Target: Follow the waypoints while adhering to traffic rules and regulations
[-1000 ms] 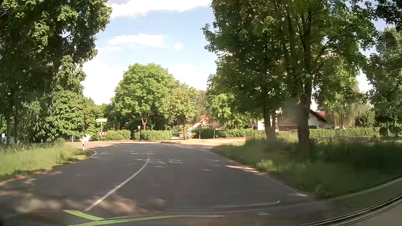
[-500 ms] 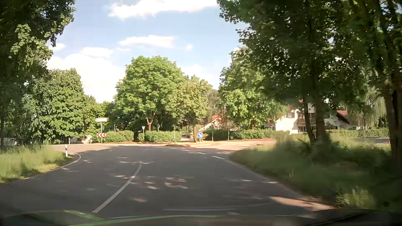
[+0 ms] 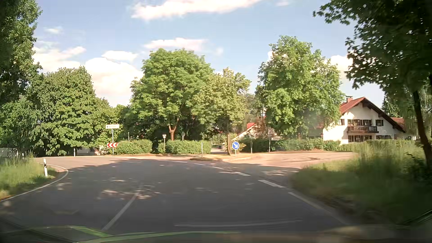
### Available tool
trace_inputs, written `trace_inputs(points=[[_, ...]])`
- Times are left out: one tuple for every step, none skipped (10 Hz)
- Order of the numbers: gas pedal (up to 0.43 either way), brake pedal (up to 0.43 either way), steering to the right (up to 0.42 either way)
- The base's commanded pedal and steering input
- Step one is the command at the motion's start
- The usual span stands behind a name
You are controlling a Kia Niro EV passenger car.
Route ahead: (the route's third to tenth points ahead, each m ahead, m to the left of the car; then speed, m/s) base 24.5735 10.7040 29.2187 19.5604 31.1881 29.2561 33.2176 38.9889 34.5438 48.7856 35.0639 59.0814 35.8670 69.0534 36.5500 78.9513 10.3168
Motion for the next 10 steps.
trace_inputs(points=[[0.000, 0.000, -0.096], [0.000, 0.000, -0.101], [0.000, 0.000, -0.106], [0.000, 0.000, -0.112], [0.000, 0.000, -0.119], [0.000, 0.000, -0.125], [0.000, 0.000, -0.127], [0.000, 0.000, -0.127], [0.000, 0.000, -0.133], [0.000, 0.000, -0.138]])
